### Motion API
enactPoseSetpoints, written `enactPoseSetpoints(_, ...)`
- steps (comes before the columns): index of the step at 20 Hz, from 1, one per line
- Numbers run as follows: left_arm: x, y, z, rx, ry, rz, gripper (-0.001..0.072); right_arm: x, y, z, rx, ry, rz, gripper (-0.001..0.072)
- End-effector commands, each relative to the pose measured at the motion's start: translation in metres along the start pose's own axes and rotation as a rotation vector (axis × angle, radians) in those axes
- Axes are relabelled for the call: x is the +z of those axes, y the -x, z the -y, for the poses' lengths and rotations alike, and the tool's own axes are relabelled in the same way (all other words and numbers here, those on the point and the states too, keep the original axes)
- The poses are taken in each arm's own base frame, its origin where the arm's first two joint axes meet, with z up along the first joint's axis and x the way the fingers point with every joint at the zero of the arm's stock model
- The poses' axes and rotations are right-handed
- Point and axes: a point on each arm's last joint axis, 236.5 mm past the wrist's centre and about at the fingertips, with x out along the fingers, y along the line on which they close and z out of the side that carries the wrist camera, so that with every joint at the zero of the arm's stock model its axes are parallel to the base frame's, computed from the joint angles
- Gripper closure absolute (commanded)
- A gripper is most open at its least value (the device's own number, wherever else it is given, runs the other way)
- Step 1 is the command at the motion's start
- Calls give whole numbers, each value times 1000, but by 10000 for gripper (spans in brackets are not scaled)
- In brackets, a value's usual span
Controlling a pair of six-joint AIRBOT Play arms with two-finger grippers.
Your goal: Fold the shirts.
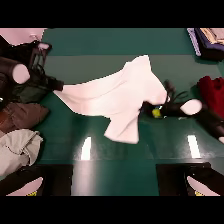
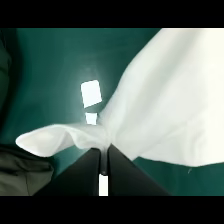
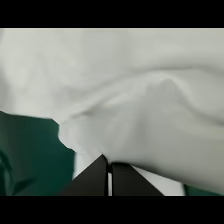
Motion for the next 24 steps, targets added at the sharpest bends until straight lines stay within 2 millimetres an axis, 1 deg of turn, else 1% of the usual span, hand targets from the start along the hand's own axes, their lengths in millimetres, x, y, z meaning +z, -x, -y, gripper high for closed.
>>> enactPoseSetpoints(1,64,74,11,-81,48,219,677,91,108,-75,99,186,335,698)
enactPoseSetpoints(2,87,110,11,-96,57,315,677,112,148,-92,103,239,435,698)
enactPoseSetpoints(3,107,154,8,-105,64,424,677,128,194,-109,98,294,535,698)
enactPoseSetpoints(4,123,196,5,-112,70,523,677,137,235,-122,87,340,617,698)
enactPoseSetpoints(5,134,243,0,-117,76,629,677,140,274,-134,78,385,691,698)
enactPoseSetpoints(6,141,286,-3,-124,81,724,677,140,313,-146,63,431,766,698)
enactPoseSetpoints(7,142,334,-7,-134,86,827,677,137,348,-156,42,470,834,698)
enactPoseSetpoints(9,133,415,-9,-172,93,1001,678,122,405,-170,-9,517,950,698)
enactPoseSetpoints(10,126,444,-7,-202,93,1068,677,113,427,-174,-38,528,1002,698)
enactPoseSetpoints(11,115,476,-4,-238,91,1145,678,105,445,-177,-70,537,1047,698)
enactPoseSetpoints(12,105,499,0,-275,89,1198,677,96,463,-180,-109,546,1097,698)
enactPoseSetpoints(13,95,515,3,-302,86,1234,677,88,480,-184,-151,556,1148,698)
enactPoseSetpoints(14,85,528,8,-335,82,1256,677,83,493,-187,-197,574,1188,698)
enactPoseSetpoints(15,80,533,12,-361,77,1259,677,79,505,-190,-237,578,1223,698)
enactPoseSetpoints(16,78,532,15,-375,73,1248,678,79,512,-193,-261,580,1240,698)
enactPoseSetpoints(17,77,523,18,-374,63,1216,678,81,512,-197,-260,583,1231,698)
enactPoseSetpoints(18,79,507,20,-371,62,1168,677,86,506,-200,-241,584,1192,699)
enactPoseSetpoints(19,82,485,22,-367,63,1110,678,93,496,-199,-221,581,1136,698)
enactPoseSetpoints(20,85,457,24,-355,66,1042,678,101,481,-197,-189,575,1055,699)
enactPoseSetpoints(22,88,386,26,-326,75,881,678,118,442,-181,-120,532,854,699)
enactPoseSetpoints(23,86,345,29,-313,80,792,678,128,421,-165,-93,484,753,698)
enactPoseSetpoints(24,81,302,31,-298,86,704,678,138,396,-145,-70,432,651,698)
